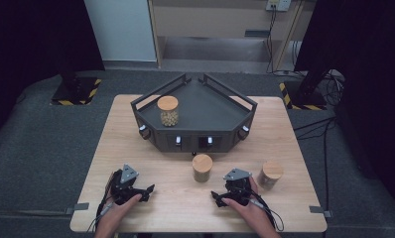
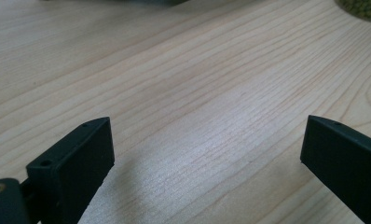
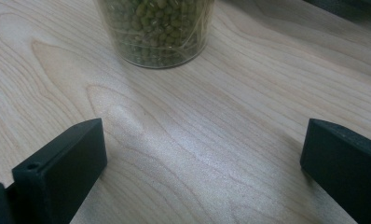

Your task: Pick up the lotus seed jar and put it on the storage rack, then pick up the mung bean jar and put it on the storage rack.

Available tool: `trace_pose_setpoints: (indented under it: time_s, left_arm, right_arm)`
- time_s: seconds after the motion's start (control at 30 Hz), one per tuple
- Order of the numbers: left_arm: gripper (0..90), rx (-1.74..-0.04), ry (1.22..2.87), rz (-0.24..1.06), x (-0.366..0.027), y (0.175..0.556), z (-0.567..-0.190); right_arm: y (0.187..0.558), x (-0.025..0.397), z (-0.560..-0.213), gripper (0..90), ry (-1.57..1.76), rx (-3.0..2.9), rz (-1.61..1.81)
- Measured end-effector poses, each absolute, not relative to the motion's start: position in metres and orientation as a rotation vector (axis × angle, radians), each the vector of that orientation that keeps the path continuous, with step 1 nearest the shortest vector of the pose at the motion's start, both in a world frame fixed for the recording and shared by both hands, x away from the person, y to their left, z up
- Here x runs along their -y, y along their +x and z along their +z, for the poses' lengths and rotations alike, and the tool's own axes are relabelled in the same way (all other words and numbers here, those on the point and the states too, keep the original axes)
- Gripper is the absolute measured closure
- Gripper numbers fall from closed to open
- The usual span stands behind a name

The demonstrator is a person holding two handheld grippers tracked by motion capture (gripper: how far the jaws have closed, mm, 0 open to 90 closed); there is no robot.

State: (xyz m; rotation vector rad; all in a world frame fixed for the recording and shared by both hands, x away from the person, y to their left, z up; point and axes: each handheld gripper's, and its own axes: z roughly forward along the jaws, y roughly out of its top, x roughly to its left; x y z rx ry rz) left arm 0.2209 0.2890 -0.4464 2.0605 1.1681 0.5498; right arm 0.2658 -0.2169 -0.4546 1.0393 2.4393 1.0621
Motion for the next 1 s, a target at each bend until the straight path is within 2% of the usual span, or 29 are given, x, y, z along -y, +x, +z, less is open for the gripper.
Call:
trace_pose_setpoints:
  time_s: [0.2,0.3,1.0]
  left_arm:
    - [1.5,-1.184,2.118,0.561,-0.280,0.226,-0.444]
    - [0.0,-1.220,2.103,0.509,-0.285,0.231,-0.443]
    - [0.0,-1.218,2.107,0.510,-0.284,0.232,-0.442]
  right_arm:
    - [0.266,0.217,-0.454,0.3,1.039,-2.440,1.062]
    - [0.266,0.217,-0.455,0.3,1.039,-2.440,1.062]
    - [0.264,0.218,-0.439,2.5,0.999,-2.445,1.081]
